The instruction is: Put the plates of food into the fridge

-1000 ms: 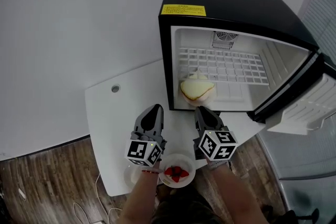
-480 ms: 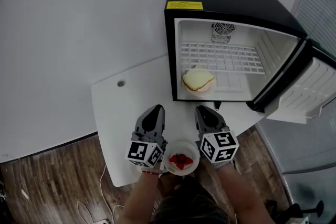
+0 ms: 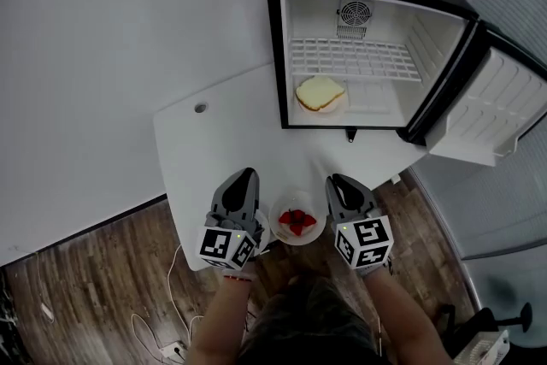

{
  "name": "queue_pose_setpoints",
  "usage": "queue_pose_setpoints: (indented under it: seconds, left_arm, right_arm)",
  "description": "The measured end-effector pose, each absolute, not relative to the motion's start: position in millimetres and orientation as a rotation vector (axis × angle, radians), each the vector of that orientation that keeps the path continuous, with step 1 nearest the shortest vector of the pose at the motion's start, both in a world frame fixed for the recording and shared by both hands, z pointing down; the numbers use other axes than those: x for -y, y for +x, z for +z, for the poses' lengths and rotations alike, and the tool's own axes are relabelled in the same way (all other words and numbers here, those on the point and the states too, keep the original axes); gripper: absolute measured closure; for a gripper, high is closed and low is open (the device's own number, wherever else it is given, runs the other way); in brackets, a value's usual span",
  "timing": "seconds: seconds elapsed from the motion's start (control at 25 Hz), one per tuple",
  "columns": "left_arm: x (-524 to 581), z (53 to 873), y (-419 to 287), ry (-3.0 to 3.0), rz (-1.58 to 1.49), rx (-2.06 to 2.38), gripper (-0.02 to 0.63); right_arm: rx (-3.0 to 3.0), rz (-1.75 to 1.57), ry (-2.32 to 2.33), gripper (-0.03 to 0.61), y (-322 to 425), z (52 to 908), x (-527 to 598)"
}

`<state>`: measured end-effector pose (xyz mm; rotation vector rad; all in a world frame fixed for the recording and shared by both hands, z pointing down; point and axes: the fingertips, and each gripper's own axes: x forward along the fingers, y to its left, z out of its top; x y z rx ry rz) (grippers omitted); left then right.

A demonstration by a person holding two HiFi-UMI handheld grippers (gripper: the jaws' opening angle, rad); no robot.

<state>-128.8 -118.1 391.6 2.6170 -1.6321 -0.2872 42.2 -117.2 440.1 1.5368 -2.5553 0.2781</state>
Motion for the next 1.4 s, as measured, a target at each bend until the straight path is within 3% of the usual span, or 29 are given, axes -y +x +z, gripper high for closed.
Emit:
queue_pose_setpoints:
  seconds: [0.28,0.76,1.08,1.4]
  left_arm:
    - [71.8,408.6,-133.1,2.56,-0.27,1.673,0.598]
    - [8.9,458.8,-122.8,2.458,-0.25,1.728,0.598]
    - [-10.2,476.9,-111.0,2.451,-0.268,1.698,0.598]
    - [-14.7,489.6,-104.8,2.455,-0.3,1.685,0.598]
  right_arm:
    - [2.499,0.272,1.453,0.534,43.5,473.0,68.1]
    - [2.399,0.56,1.404,0.534,50.6,541.7,12.5]
    - [2.363,0.893,1.446,0.531,46.7,575.3,-0.9]
    - [2.336,1.331,1.474,0.465,31.1,594.8,1.3]
